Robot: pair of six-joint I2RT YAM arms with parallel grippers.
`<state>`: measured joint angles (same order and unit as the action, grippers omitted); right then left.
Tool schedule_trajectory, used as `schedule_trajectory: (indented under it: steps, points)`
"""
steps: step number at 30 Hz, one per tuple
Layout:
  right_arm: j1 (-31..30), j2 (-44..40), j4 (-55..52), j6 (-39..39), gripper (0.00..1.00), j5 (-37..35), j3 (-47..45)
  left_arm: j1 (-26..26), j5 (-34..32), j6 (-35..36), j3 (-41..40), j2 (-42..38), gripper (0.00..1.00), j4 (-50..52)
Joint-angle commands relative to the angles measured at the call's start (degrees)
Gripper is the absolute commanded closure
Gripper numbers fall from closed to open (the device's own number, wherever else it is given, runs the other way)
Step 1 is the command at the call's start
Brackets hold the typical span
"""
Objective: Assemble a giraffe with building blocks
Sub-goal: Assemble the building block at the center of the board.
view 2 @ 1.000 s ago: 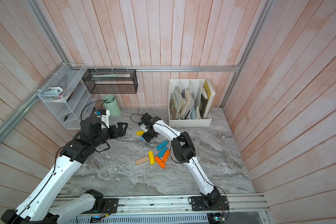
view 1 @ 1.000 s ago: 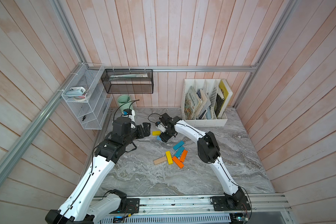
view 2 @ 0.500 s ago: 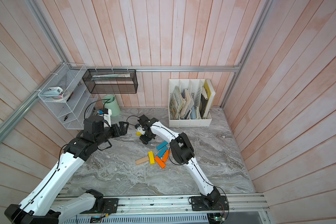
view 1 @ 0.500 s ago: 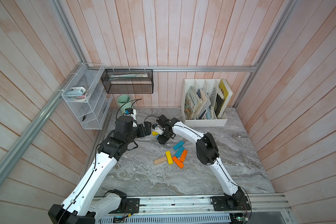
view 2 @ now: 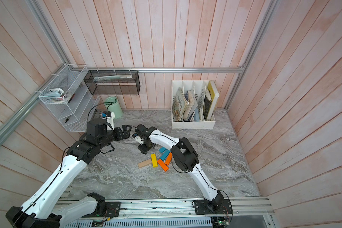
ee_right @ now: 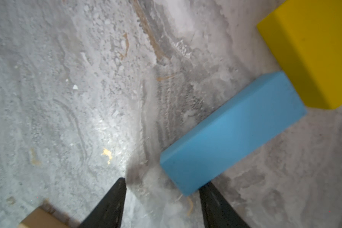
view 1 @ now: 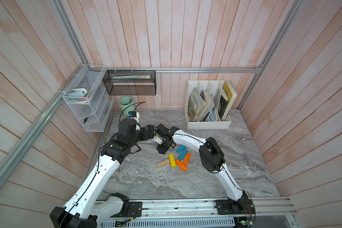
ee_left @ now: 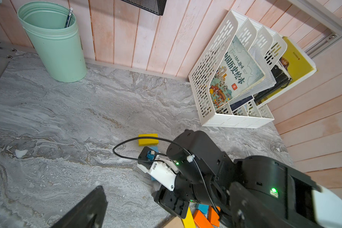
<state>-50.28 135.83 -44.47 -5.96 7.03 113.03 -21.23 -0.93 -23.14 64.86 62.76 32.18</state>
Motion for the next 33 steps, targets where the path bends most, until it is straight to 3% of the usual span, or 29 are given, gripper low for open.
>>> schedule_trajectory:
  steps: [1,8,9,10,13,16,17,19,21,24,25,28,33]
  points:
    - [-0.28,-5.37,4.06,3.79,0.39,2.39,-6.35,0.06,-1.98,0.28,-2.31,-0.33,0.00,-0.01]
    - [3.06,-27.17,20.92,13.13,0.37,-4.82,-27.69,0.08,-1.05,-5.16,-7.90,4.28,0.04,-1.15]
    - [4.10,-29.60,22.92,14.31,0.39,-4.10,-30.20,0.06,-0.54,-5.66,-8.23,5.56,0.07,-1.73]
    - [5.16,-31.55,24.37,15.34,0.48,-2.78,-32.18,0.07,0.01,-5.82,-8.08,7.33,0.12,-2.02]
    - [8.22,-33.74,26.42,17.12,1.00,2.72,-35.15,0.13,1.37,-6.03,-7.17,12.84,0.40,-2.13]
    - [8.54,-32.08,24.17,16.02,1.00,4.18,-34.23,-0.04,3.60,-7.63,-8.52,15.67,0.80,-4.25]
    - [8.45,-31.55,23.26,15.89,1.00,4.88,-34.03,-0.11,4.14,-8.15,-9.20,15.94,0.82,-4.99]
    - [7.91,-31.44,23.04,16.10,0.97,5.80,-35.30,-0.62,4.99,-8.77,-10.29,15.67,0.83,-5.47]
    - [6.78,-32.22,24.35,16.74,0.84,5.76,-37.92,-1.41,5.21,-9.15,-11.86,14.33,0.81,-6.06]
    - [4.54,-31.41,24.17,16.78,0.57,3.75,-39.47,-1.55,6.58,-10.36,-15.19,12.27,0.62,-8.98]
    - [3.66,-30.63,23.33,16.45,0.52,2.57,-39.04,-1.44,7.10,-10.84,-16.00,12.12,0.58,-9.79]
    - [1.44,-29.35,21.49,16.56,0.49,-1.09,-38.26,-1.61,9.38,-12.80,-17.90,12.13,0.39,-11.00]
    - [-0.71,-28.16,20.02,18.29,0.49,-4.51,-38.52,-2.66,11.40,-14.98,-22.77,9.60,0.37,-13.35]
